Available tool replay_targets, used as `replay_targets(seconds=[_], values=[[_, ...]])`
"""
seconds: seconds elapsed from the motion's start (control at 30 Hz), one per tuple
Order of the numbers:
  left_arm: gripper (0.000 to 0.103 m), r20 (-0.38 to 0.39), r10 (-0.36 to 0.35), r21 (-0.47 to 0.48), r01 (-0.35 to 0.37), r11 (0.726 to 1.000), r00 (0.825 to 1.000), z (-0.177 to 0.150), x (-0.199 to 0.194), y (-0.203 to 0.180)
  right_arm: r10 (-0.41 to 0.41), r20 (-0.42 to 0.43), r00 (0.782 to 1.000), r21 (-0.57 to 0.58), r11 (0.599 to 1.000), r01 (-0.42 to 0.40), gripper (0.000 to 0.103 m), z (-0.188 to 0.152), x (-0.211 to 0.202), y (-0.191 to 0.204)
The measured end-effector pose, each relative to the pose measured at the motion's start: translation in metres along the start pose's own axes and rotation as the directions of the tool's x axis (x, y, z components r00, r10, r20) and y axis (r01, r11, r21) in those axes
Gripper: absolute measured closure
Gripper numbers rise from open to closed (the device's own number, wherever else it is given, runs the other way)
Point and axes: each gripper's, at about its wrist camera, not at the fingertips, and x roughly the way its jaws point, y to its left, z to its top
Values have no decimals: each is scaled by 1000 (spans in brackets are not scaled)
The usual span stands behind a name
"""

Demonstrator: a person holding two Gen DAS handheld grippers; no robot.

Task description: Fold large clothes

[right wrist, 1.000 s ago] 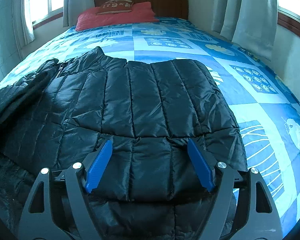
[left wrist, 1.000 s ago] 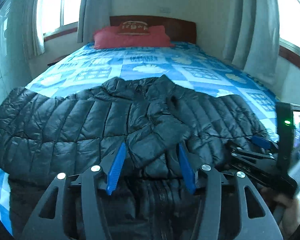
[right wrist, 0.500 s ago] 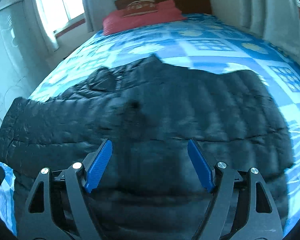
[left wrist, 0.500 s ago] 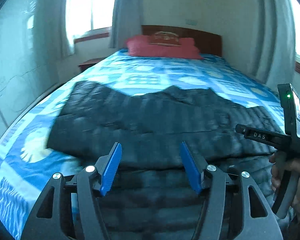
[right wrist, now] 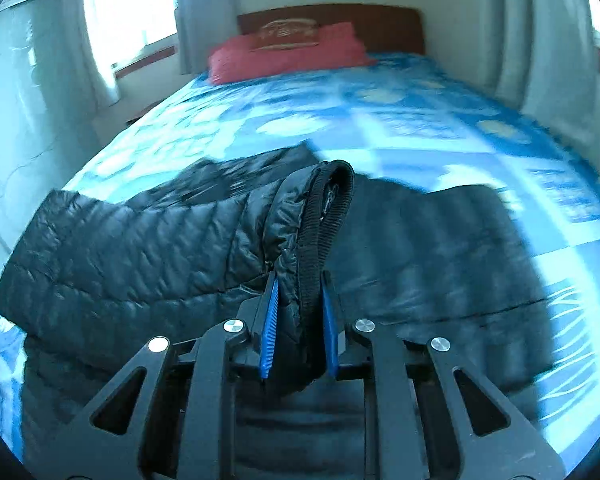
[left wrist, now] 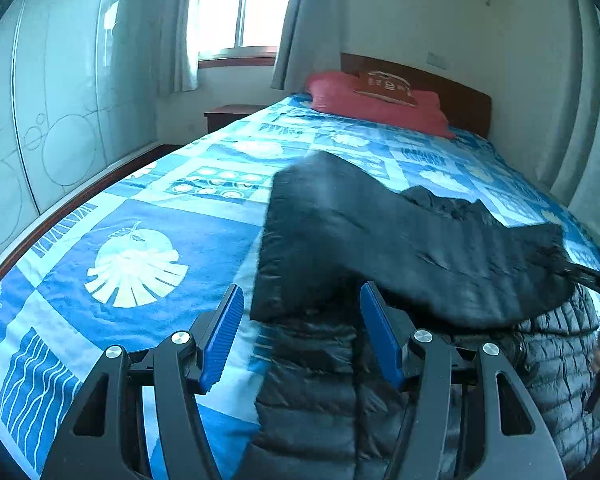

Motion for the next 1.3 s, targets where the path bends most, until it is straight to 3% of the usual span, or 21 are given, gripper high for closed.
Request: replay_targets(seconds=[0.2,0.33,0.47,0.6,0.67,0.77,0.83,0.97,1.03,1.2,1.3], values=[[43,-11,14,17,-14,1000,1000,8,16,0,-80,-51,996,33,996,82,84,-7,11,-57],[43,-33,3,18,-2,1000,999,18,34,-6,-84,-99,992,45,995,89,82,-17,27,-70],[43,-55,15,41,-13,999,998,26,56,-14,-102,-118,988,52,993,109,74,-19,31,-71],[43,-71,35,71,-30,997,997,32,79,-21,-103,-26,994,81,991,105,57,-15,11,-65],[43,-83,31,71,-25,997,996,33,87,-22,-77,-15,997,66,995,78,57,-12,11,-59],[43,-115,38,65,-30,997,993,30,105,-24,-24,-65,998,36,999,27,57,-17,28,-48],[43,-154,47,56,-39,998,987,25,118,-23,-41,-119,992,6,999,42,57,-25,47,-45],[41,-246,41,47,-31,998,968,18,142,-19,-44,-138,989,6,999,45,55,-24,51,-43],[41,-243,42,47,-31,998,969,24,137,-20,-34,-119,992,19,999,37,55,-15,44,-40],[41,-150,21,37,-16,999,988,50,123,-23,-2,-84,996,34,999,5,55,8,51,-28],[39,-179,50,54,-41,998,983,55,147,-24,3,-137,991,57,998,5,48,10,81,-27]])
